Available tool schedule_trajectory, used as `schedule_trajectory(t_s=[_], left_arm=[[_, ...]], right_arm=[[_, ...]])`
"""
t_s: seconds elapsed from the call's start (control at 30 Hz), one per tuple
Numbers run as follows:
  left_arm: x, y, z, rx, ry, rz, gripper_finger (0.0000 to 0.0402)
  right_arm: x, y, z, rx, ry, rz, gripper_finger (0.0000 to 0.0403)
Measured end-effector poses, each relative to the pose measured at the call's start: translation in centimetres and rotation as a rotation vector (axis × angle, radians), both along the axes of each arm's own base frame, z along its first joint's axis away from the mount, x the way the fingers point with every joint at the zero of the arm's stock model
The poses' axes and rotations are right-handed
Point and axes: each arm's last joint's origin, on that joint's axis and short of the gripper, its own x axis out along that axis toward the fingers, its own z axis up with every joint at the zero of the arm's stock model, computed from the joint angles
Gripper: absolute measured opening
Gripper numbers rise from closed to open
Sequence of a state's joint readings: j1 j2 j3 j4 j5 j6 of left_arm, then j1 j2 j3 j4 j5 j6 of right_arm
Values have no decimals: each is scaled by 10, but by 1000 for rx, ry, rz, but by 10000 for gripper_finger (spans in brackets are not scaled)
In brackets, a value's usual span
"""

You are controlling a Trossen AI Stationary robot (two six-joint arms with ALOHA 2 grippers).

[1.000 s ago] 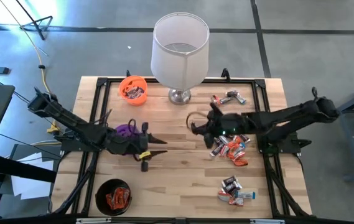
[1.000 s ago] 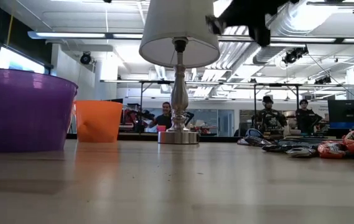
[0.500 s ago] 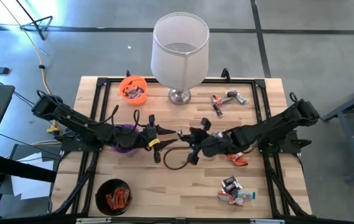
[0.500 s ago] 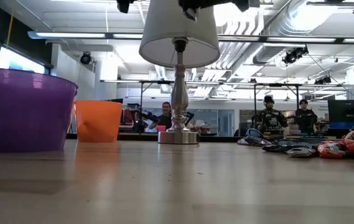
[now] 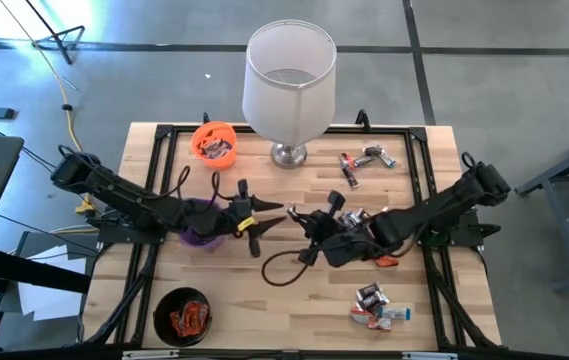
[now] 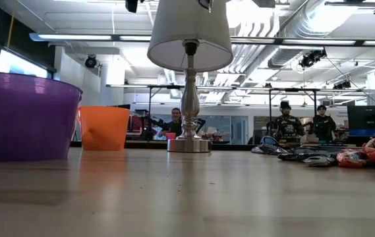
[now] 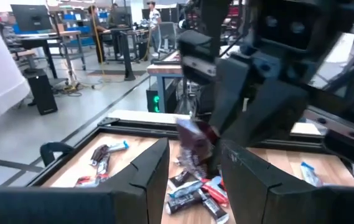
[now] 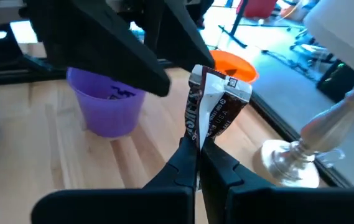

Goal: Sort candy
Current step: Put the brown chocolate into the purple bucket

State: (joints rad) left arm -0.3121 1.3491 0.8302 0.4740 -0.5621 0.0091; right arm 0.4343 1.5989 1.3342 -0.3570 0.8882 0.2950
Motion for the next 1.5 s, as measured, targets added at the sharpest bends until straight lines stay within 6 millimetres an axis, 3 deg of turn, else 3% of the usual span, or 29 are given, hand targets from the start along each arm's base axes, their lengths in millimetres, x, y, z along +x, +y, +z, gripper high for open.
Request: schedule_trajectory(t_s=[0.3,1.07,1.17,1.33,1.5], left_arm=[[2,1,2,-49,-26,-78,129],[5,15,2,-59,-31,-66,126],[5,15,1,-57,-21,-68,101],[5,15,0,-54,-6,-68,16],[5,15,-1,-53,-1,-68,8]], right_arm=[[0,0,1,-55,-7,-40,0],[17,5,-3,-110,-45,6,0],[17,5,-3,-110,-44,6,0],[16,5,-4,-118,-35,7,1],[16,5,-5,-132,-21,11,27]])
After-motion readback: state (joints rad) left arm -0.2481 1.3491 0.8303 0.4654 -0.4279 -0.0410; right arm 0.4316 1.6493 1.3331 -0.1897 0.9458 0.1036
